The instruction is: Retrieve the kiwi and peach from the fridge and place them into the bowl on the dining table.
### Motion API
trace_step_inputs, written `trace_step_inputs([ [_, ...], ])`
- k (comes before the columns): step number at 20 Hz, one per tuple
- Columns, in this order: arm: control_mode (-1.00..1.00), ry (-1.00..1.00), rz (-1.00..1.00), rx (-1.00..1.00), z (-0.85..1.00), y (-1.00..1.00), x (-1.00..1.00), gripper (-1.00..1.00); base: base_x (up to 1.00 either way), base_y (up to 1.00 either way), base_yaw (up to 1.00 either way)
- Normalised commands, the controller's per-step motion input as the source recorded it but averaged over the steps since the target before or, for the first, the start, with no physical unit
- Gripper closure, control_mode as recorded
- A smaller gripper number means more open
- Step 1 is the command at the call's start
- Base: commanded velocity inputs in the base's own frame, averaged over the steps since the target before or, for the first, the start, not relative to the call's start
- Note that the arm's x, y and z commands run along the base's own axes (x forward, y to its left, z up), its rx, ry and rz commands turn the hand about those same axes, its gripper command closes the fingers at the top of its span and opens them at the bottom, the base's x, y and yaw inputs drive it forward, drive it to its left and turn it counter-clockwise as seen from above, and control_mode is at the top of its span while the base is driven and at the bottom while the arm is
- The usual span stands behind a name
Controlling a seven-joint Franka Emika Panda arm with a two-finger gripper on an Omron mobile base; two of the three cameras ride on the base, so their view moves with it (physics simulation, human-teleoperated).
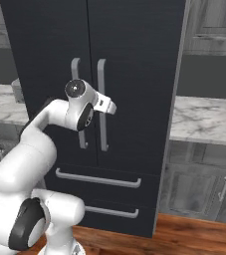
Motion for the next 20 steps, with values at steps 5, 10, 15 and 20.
trace_step_inputs([
  [5, -1.0, 0.0, 0.0, 0.0, -0.07, 0.0, 0.63, -1.0, 0.0, 0.0, 0.0],
  [10, -1.0, 0.0, 0.01, 0.0, -0.13, 0.0, 0.65, -1.0, 0.0, 0.0, 0.0],
  [15, -1.0, 0.0, 0.05, 0.0, -0.14, 0.0, 0.68, -1.0, 0.0, 0.0, 0.0],
  [20, -1.0, 0.0, 0.08, 0.0, -0.19, -0.01, 0.68, -1.0, 0.0, 0.0, 0.0],
])
